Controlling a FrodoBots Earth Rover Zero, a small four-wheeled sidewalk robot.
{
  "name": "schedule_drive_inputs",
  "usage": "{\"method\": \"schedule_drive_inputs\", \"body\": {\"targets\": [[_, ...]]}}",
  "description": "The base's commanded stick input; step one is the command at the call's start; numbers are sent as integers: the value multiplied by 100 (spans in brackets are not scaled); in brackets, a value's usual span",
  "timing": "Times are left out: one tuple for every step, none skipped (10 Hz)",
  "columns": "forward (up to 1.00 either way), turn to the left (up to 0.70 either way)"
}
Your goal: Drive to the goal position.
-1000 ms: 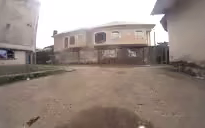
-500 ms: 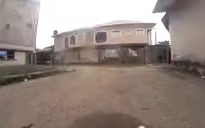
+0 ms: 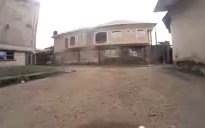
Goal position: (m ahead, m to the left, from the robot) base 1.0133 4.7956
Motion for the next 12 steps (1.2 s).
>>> {"method": "schedule_drive_inputs", "body": {"targets": [[30,0],[30,0],[30,0],[30,0],[30,0],[30,0],[30,0],[30,0],[30,0],[30,0],[30,0],[30,0]]}}
